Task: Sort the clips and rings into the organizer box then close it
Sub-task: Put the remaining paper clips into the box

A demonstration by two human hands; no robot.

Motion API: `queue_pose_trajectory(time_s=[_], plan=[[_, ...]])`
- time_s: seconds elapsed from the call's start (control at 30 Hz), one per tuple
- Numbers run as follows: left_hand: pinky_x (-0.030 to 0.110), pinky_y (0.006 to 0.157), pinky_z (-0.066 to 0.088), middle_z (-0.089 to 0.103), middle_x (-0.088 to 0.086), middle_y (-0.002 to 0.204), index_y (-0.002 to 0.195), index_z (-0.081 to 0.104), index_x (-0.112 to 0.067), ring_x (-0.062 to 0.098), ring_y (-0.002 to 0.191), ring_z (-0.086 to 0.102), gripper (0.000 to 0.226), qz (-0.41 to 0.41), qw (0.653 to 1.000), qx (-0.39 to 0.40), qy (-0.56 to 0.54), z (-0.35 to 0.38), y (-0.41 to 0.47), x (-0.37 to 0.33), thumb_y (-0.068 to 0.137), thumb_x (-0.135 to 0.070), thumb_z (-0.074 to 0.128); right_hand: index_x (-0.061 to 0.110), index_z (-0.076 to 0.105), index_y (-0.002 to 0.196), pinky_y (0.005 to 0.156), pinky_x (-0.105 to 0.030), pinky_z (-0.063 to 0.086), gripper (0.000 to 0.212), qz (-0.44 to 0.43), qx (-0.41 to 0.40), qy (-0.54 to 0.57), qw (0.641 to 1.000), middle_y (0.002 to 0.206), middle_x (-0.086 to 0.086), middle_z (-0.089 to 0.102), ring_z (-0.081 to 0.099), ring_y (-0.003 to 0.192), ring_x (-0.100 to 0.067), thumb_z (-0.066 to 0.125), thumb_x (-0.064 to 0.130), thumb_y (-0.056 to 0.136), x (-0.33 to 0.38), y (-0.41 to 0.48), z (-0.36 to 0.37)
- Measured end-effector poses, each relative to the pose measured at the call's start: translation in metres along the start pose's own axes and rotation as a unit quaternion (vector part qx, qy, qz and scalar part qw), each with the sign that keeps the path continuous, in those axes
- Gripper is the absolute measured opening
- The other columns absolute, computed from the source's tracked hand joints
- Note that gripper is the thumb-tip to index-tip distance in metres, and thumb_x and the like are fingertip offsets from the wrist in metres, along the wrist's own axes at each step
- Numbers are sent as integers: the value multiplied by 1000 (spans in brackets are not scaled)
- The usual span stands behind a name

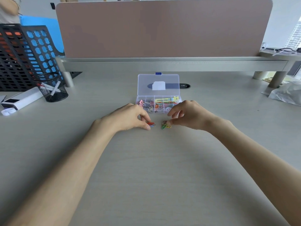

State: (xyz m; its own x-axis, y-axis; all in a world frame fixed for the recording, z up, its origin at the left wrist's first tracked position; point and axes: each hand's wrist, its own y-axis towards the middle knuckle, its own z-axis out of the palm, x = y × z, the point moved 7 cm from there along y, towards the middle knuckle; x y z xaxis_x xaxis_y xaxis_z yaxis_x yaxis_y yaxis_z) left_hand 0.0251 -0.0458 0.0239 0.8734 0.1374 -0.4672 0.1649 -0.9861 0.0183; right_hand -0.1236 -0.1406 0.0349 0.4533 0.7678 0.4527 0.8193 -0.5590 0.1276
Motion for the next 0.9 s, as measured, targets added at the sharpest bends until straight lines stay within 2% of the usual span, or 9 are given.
queue_pose_trajectory(time_s=[0.1,0.17,0.37,0.43,0.53,0.67,0.8,0.9], plan=[[30,70,47,66,-14,85,90,74,-33,10,80,57,17,-3,1000,-16,20,-1,2,1,73,-37,78,19,70,94,75,-28,51,51,72,11,-42,996,90,3,66,62,86,-15,76,59,63,-10,-3,-7],[32,72,48,66,-14,84,88,75,-35,12,80,58,16,-3,999,-26,31,-1,3,1,73,-38,78,21,71,87,78,-31,54,55,91,26,-58,994,89,4,68,64,86,-15,75,66,56,-11,-5,-3],[28,61,41,62,-14,80,85,74,-37,7,74,51,11,-1,997,-47,61,-3,2,-2,74,-39,76,24,74,91,65,-23,44,44,30,11,-48,998,89,6,65,57,84,-13,77,57,63,4,-2,12],[26,57,34,58,-14,77,84,74,-35,6,71,48,10,0,996,-52,78,-4,1,-6,75,-37,75,23,74,90,69,-25,45,38,4,10,-47,999,87,7,65,56,82,-13,75,54,68,7,0,16],[26,57,34,55,-14,75,83,74,-34,10,73,49,8,5,995,-55,87,-4,0,-10,75,-36,75,23,75,91,72,-25,45,24,-15,10,-39,999,86,6,65,56,78,-14,73,42,75,10,1,19],[25,52,29,46,-13,65,85,73,-32,7,63,46,6,4,994,-51,96,-4,0,-12,79,-34,73,21,74,86,74,-28,49,12,-22,0,-27,999,81,4,64,58,79,-16,74,30,78,12,2,20],[29,63,37,62,-7,87,89,70,-28,20,86,55,8,42,981,-42,182,-2,1,-22,85,-33,66,19,71,86,79,-36,53,7,-21,3,-35,999,82,1,62,61,84,-23,69,25,82,14,2,22],[29,65,36,64,-4,96,94,69,-24,22,92,57,15,81,959,-50,266,1,-1,-32,90,-32,57,12,68,93,80,-38,52,15,-21,8,-81,996,93,-6,64,59,90,-28,63,25,87,15,2,25]])
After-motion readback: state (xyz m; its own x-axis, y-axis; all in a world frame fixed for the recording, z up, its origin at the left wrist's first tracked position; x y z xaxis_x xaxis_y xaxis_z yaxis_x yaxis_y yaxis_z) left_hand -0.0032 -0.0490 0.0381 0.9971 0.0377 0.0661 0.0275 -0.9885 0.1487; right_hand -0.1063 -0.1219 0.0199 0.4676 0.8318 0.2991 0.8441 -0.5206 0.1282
